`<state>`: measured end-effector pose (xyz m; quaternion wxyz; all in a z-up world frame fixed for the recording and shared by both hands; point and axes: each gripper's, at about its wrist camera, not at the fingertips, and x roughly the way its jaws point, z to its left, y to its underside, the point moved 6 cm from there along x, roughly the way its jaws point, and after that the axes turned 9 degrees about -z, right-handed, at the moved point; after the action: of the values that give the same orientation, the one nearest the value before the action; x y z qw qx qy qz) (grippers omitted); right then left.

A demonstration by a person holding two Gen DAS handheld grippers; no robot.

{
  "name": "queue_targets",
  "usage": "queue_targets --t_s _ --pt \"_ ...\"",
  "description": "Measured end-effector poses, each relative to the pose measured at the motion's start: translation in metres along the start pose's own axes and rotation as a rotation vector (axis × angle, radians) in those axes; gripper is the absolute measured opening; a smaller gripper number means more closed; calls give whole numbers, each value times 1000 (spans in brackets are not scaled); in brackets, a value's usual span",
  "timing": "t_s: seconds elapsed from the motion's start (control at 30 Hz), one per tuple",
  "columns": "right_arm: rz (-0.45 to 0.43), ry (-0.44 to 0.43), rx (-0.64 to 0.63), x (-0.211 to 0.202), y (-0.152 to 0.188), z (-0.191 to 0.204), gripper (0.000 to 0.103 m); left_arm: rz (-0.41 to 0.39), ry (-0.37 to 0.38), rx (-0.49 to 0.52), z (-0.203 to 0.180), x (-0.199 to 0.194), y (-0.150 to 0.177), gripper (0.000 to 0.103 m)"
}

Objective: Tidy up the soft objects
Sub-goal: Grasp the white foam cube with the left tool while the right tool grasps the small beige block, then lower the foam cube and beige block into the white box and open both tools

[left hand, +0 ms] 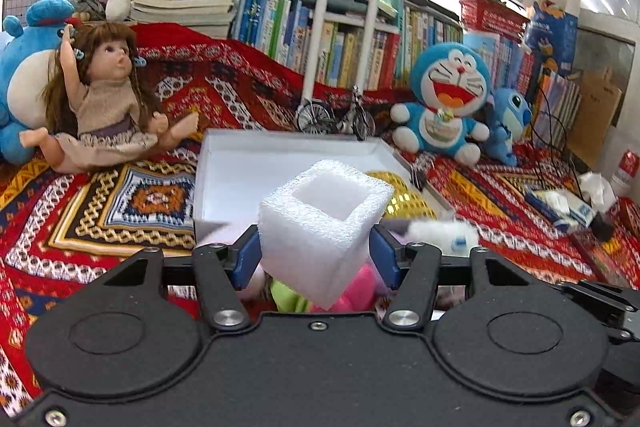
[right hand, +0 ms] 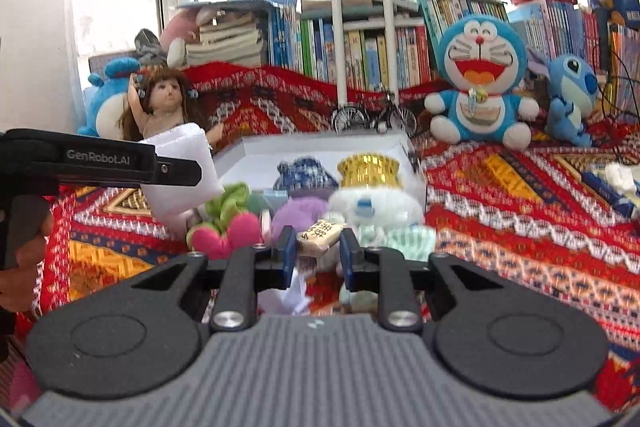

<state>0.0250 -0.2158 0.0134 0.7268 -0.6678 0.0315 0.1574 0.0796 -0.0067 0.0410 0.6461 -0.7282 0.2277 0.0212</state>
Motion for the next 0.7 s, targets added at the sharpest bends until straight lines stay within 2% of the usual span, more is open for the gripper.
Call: queue_targets --t_s 0.37,0.53,0.7 --pt "-17 -28 27 47 -44 -17 28 -10 -30 -48 24 41 -42 55" --pt "31 -24 37 82 -62 -32 28 26 -42 -71 35 76 -55 55" --pt "115 12 70 118 -70 -55 28 89 -75 -72 41 110 -50 55"
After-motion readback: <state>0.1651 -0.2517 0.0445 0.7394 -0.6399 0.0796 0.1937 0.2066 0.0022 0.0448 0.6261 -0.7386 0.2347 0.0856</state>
